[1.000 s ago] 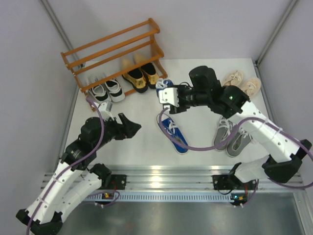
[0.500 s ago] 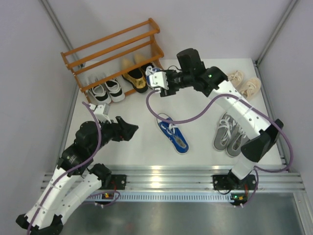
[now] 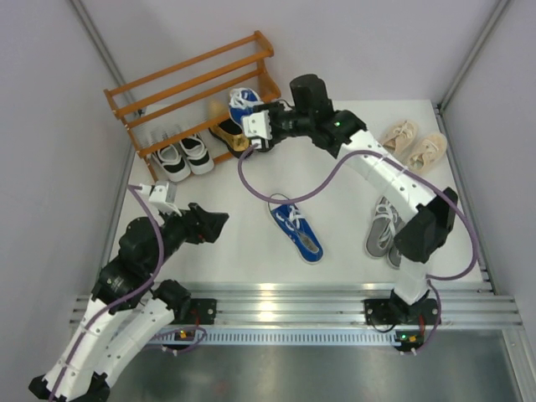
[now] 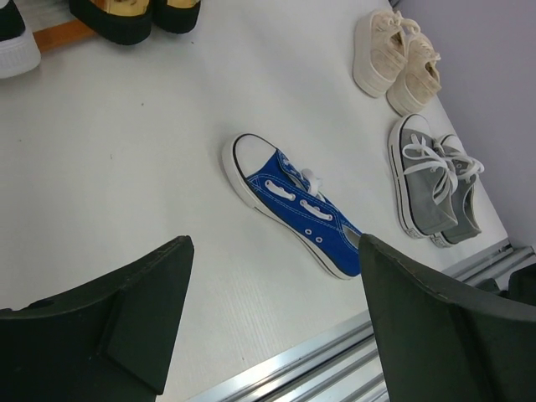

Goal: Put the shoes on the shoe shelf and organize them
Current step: Place the shoe at the shoe shelf.

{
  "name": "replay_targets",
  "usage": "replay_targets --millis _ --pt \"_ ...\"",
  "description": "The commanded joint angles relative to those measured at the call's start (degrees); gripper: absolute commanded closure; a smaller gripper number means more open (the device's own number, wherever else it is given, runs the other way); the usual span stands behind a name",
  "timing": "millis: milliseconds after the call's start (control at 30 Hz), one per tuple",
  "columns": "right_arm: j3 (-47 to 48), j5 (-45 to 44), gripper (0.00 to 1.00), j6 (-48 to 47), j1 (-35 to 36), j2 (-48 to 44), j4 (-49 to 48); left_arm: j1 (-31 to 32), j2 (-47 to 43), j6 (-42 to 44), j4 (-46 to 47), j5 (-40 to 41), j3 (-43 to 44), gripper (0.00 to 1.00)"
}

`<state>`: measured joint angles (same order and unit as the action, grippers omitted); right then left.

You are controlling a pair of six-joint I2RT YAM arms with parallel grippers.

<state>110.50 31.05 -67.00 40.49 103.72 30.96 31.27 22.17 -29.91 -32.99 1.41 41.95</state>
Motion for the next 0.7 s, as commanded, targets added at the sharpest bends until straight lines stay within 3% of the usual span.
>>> replay_targets --millis 0,100,233,667 --pt "4.9 2.17 1.0 -0.24 -0.59 3.66 -16.7 -0.07 -1.95 1.43 2.58 2.1 -0.91 0.15" --pt "5.08 2.44 1.0 1.43 -0.59 7.0 -20.75 -0.07 -2.66 1.61 2.41 2.89 -1.35 0.15" --pt "4.99 0.24 1.0 5.3 -0.5 11.14 -33.64 -0.07 -3.63 1.79 2.41 3.86 -1.88 0.14" --pt "4.9 -3.98 1.0 5.66 -0.5 21.6 -53.1 -0.15 -5.38 4.16 2.23 3.42 -3.98 0.14"
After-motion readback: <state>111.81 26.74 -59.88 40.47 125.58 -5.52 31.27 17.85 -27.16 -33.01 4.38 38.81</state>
